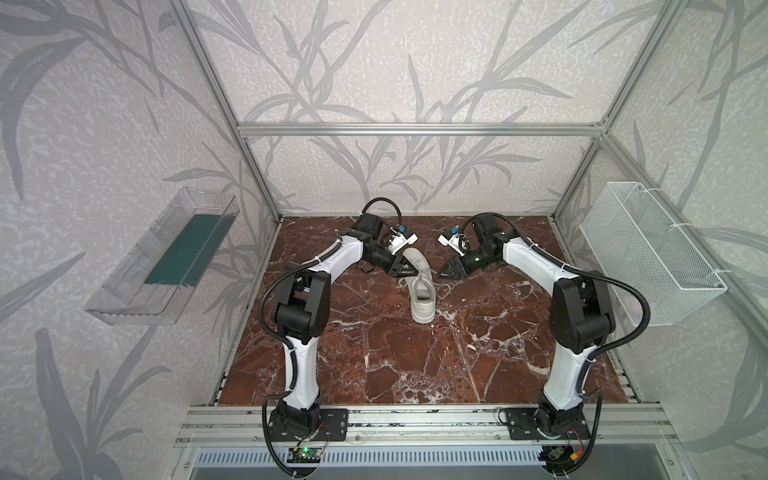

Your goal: Tie the shoes

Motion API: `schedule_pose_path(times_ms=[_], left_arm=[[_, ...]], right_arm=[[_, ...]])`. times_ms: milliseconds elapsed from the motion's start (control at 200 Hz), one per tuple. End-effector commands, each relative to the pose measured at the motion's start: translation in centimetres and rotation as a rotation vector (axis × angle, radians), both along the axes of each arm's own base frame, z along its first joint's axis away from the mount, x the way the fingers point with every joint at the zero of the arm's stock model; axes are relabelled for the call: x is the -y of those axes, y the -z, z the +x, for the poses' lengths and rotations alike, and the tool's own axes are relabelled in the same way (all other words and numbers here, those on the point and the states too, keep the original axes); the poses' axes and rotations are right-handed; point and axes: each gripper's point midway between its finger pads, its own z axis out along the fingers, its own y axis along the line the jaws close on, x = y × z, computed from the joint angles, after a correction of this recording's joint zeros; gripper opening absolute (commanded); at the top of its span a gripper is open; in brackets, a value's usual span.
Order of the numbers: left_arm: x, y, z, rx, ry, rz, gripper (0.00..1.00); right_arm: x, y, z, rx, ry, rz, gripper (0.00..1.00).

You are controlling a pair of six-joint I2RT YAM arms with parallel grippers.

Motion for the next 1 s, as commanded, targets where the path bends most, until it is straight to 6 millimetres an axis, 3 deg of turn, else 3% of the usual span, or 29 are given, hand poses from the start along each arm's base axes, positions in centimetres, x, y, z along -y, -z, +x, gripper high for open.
schedule_pose_path(times_ms=[0, 700, 995], left_arm=[[0.4, -0.1, -0.3, -0.002, 0.032, -0.006, 0.45], [0.1, 0.6, -0.9, -0.016, 0.04, 0.029, 0.43], [0.5, 1.6, -0.9, -0.006, 0.056, 0.089, 0.36]], right_arm=[[-0.4, -0.4, -0.1, -0.006, -0.015, 0.007, 0.45], [-0.5, -0.5, 0.0, -0.007, -0.015, 0.016, 0.4], [-0.7, -0.9, 0.1, -0.003, -0.012, 0.023, 0.39]])
